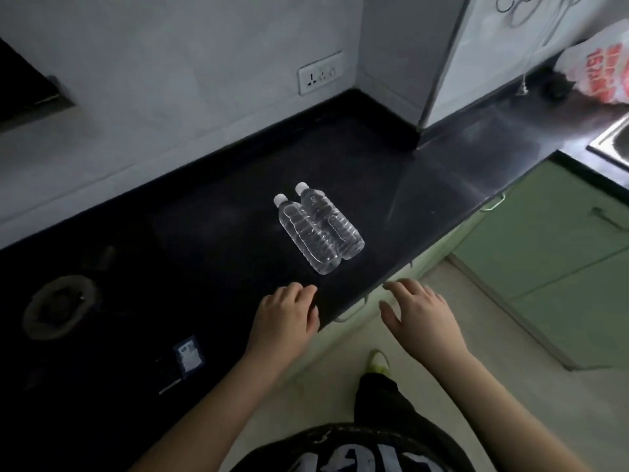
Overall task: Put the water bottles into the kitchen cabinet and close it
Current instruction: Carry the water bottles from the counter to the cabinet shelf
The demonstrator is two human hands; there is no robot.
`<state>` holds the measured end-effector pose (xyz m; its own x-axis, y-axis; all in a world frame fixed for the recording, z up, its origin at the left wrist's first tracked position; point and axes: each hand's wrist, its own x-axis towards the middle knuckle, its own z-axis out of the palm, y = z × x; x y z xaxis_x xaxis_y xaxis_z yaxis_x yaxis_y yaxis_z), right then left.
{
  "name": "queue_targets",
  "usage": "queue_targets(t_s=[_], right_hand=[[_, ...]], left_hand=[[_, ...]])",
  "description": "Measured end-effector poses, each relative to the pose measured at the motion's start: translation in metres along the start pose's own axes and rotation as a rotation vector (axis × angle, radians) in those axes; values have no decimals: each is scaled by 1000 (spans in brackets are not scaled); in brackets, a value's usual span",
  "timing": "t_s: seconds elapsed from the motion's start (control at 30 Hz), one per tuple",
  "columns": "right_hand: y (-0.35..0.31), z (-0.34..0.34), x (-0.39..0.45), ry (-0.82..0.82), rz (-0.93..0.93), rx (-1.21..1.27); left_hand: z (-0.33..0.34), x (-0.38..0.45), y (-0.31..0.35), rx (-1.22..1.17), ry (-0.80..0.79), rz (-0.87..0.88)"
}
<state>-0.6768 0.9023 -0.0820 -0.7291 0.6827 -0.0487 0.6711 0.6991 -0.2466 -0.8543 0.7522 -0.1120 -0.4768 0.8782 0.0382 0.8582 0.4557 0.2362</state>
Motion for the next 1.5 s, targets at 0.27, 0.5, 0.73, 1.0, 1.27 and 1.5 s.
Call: queue_targets(t_s=[0.27,0.5,0.73,1.0,1.27,1.5], right_hand=[[27,-10,131,-130,-343,53],[24,10,189,-275,-422,50],[3,34,194,-369,-413,-28],[5,43,189,-336,-390,-58],[-9,56,203,-339,-259,-29],[-32,65,234,-326,-116,173]], left_hand=[[15,82,36,51,-39,-310],[41,107,38,105,-138,-461],[43,101,20,103,-154,-487],[36,80,-19,60,-160,-454],[31,103,-42,-115,-34,-387],[46,171,-35,-93,-72,-491]])
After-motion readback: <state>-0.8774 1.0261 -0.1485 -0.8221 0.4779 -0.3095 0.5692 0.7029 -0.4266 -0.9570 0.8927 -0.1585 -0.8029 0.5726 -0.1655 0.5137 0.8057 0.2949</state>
